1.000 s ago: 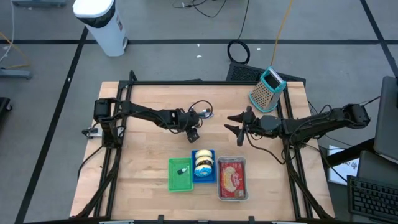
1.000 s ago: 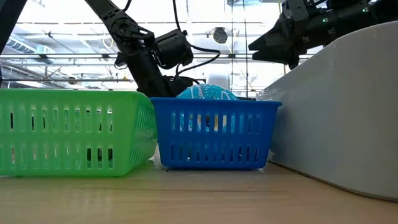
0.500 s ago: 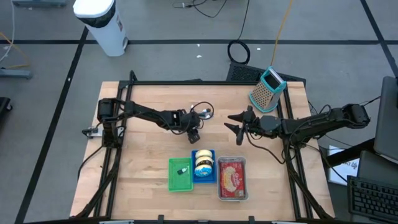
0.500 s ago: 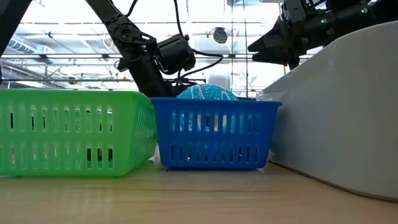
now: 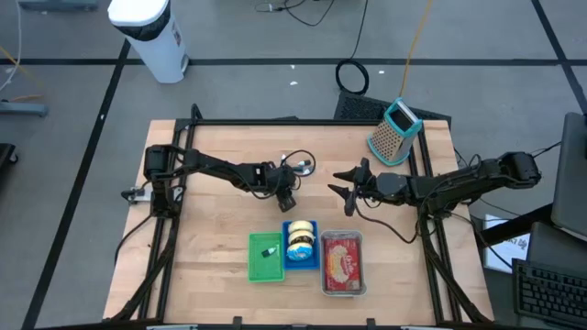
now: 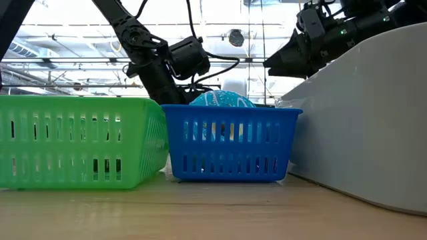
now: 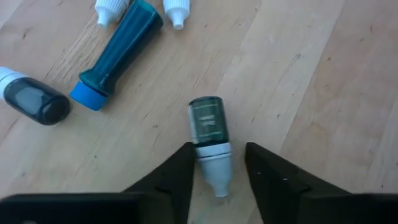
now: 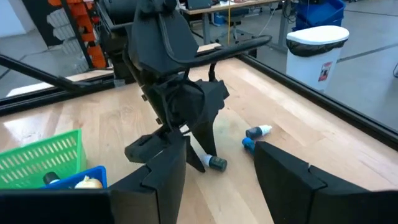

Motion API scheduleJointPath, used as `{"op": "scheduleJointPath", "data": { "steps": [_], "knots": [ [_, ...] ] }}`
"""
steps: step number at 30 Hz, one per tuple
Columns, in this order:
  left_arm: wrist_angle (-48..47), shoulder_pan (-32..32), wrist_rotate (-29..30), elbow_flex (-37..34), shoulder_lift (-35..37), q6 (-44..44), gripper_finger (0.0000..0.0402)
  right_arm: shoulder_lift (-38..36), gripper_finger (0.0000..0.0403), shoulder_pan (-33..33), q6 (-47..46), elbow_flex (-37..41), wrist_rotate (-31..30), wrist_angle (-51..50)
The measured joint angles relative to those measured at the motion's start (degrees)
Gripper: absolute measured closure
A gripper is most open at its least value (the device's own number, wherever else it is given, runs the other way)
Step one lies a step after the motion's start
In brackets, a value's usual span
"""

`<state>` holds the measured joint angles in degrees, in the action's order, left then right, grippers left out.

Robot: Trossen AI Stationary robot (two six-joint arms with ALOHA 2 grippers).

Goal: Pick & Place Food Item
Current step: Put the bottom dark green food coloring bottle into the green bin

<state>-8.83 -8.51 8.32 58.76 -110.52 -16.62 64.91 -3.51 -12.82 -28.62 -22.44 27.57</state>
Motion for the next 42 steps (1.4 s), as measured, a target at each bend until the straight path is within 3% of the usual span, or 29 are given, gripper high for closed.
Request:
{"op": "scheduleJointPath", "data": {
  "steps": [8, 17, 21, 30, 37, 42],
  "knots": [
    [-0.97, -0.04, 0.30, -0.29, 3.16, 4.25, 0.0347, 1.46, 0.0222, 0.02, 0.02, 0.00, 0.02, 0.00],
    [-10.94, 0.59, 0.14, -0.37, 16.93, 8.27, 0.0326, 1.67, 0.0222, 0.00, 0.02, 0.00, 0.04, 0.06],
    [-15.98, 2.78, -2.87, -0.25, 23.16, 9.96, 0.0336, 1.67, 0.0222, 0.01, 0.02, 0.00, 0.02, -0.12],
    [-19.51, 14.21, -9.99, -0.24, 27.12, 10.74, 0.0339, 1.69, 0.0222, 0.02, 0.02, 0.00, -0.02, 0.92],
    [-18.02, 26.00, -10.43, -2.19, 27.23, 9.77, 0.0345, 1.69, 0.0222, 0.02, -0.72, 0.00, 0.02, 0.89],
    [-10.83, 31.57, -8.73, -7.25, 27.23, 4.55, 0.0334, 1.70, 0.0222, 0.02, -0.95, 0.00, 0.02, 0.92]
  ]
}}
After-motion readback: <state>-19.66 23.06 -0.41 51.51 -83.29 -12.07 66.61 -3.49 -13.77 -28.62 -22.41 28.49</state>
